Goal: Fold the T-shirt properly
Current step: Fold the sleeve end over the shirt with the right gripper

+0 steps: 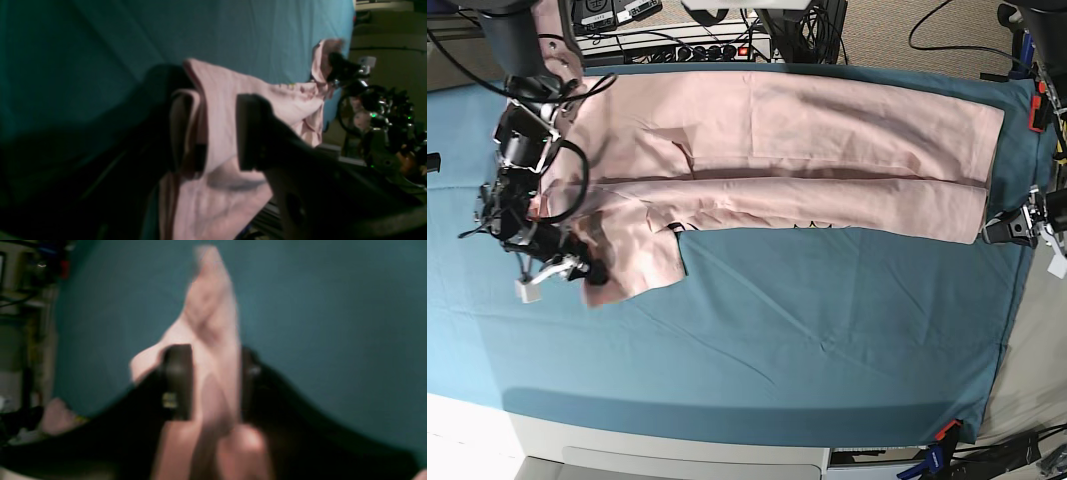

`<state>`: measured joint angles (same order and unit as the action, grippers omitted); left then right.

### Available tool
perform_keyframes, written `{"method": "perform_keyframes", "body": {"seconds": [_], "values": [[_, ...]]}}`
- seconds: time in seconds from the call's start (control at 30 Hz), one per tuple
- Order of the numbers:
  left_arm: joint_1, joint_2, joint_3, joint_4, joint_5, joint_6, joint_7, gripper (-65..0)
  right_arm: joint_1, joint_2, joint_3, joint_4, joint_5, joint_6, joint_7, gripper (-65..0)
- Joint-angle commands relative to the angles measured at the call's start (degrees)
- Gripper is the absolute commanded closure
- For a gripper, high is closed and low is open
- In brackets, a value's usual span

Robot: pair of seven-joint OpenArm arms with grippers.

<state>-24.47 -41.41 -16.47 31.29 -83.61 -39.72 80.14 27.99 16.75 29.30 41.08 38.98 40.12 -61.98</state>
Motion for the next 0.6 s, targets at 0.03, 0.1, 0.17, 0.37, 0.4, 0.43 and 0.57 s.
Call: {"method": "perform_keyframes", "body": {"seconds": [0.03, 0.1, 0.17, 0.37, 0.4, 0.43, 0.57], "values": [[-1.22, -1.64, -0.22, 0.87, -1.39, -0.28, -0.14, -25.5, 1.27, 0.94, 0.0, 0.79, 4.74, -0.12, -3.15, 0.0], [-1.22, -1.62, -0.22, 0.87, -1.39, -0.28, -0.14, -25.6, 1.2, 0.92, 0.02, 2.25, 9.29, -0.12, -7.39, 0.0], [-1.22, -1.62, -0.22, 0.87, -1.39, -0.28, -0.14, -25.6, 1.2, 0.87, 0.02, 4.98, 13.29, -0.12, -12.13, 0.0], [-1.22, -1.62, -0.22, 0.87, -1.39, -0.28, -0.14, -25.5, -1.73, 0.87, 0.0, 20.55, 19.65, -0.12, -18.02, 0.0], [-1.22, -1.62, -0.22, 0.87, -1.39, -0.28, -0.14, -25.6, -2.71, 0.87, 0.0, 23.82, 19.96, -0.12, -18.02, 0.0], [-1.22, -1.62, -0.2, 0.87, -1.39, -0.28, -0.14, -25.5, -3.69, 0.9, -0.13, 26.97, 19.82, -0.12, -18.02, 0.0], [-1.22, -1.62, -0.22, 0.87, -1.39, -0.28, -0.14, -25.5, -8.33, 1.03, -2.71, 35.52, 16.26, -0.12, -18.02, 0.0]]}}
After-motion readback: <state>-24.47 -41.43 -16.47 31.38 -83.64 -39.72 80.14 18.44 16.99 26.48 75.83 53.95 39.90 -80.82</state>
